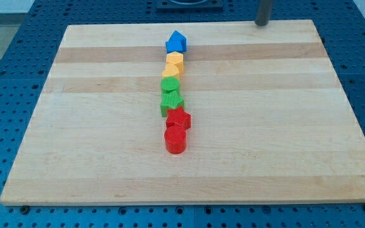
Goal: Push blue triangle parallel to yellow heart
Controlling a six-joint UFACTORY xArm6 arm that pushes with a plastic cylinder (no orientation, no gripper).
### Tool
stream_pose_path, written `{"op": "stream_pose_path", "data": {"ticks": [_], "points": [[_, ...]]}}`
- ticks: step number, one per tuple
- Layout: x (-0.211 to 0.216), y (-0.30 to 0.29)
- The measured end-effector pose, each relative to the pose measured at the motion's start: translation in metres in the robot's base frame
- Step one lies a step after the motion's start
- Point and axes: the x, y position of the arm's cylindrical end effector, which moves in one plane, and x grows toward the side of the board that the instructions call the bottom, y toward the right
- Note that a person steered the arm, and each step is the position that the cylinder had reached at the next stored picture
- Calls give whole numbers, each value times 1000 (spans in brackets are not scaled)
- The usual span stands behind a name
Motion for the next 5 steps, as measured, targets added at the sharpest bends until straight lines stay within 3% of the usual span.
{"op": "stream_pose_path", "data": {"ticks": [3, 5], "points": [[1, -177], [27, -214]]}}
